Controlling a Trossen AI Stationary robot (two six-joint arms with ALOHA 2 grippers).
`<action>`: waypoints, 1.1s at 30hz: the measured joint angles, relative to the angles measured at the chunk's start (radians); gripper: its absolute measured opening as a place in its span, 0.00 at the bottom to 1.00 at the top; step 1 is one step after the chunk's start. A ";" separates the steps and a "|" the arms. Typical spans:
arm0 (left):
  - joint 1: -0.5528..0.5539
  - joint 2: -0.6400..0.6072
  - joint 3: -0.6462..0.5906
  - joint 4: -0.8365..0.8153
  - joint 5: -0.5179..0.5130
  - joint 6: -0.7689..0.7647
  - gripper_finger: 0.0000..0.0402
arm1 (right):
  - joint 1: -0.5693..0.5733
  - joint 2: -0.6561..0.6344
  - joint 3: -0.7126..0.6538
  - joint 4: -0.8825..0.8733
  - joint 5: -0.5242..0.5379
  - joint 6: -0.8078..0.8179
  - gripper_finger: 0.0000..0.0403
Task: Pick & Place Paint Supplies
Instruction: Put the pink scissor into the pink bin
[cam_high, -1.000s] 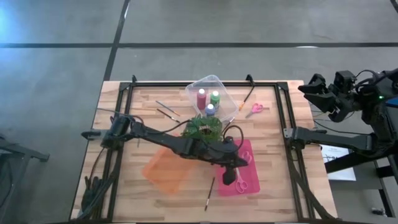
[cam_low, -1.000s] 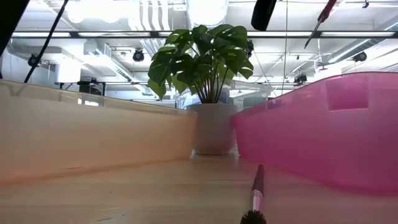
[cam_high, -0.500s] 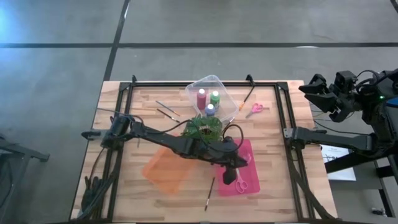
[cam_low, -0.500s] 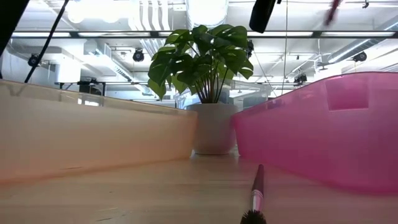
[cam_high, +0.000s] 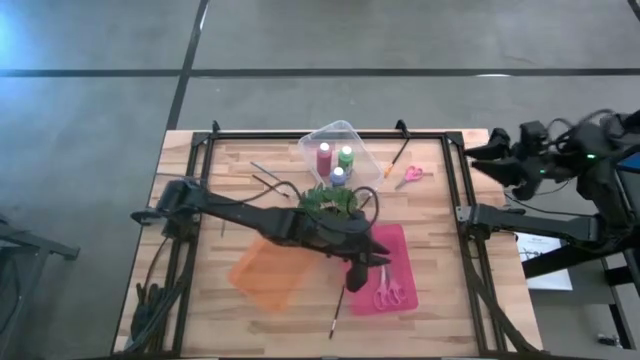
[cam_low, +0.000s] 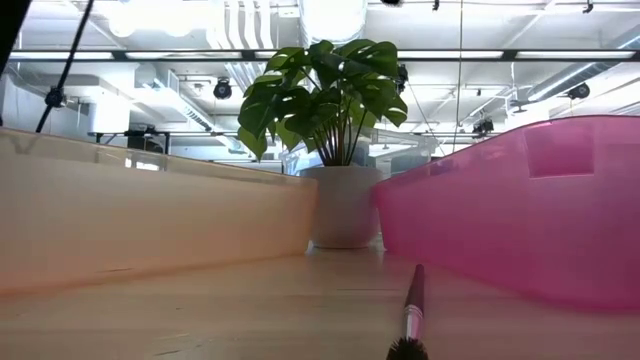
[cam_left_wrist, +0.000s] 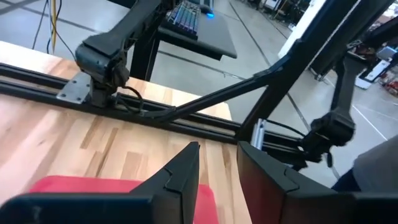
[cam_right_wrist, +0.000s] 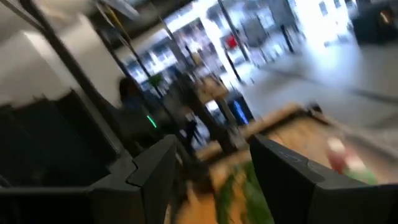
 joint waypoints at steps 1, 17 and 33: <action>0.000 -0.024 0.000 -0.029 0.000 0.002 0.29 | 0.000 0.005 -0.006 -0.034 0.009 -0.002 0.50; -0.044 -0.368 -0.003 -0.627 -0.504 0.022 0.29 | -0.060 0.442 -0.229 -0.415 0.272 -0.013 0.50; -0.036 -0.488 -0.004 -0.936 -0.670 -0.050 0.29 | -0.519 0.705 -0.440 -0.164 0.243 0.056 0.50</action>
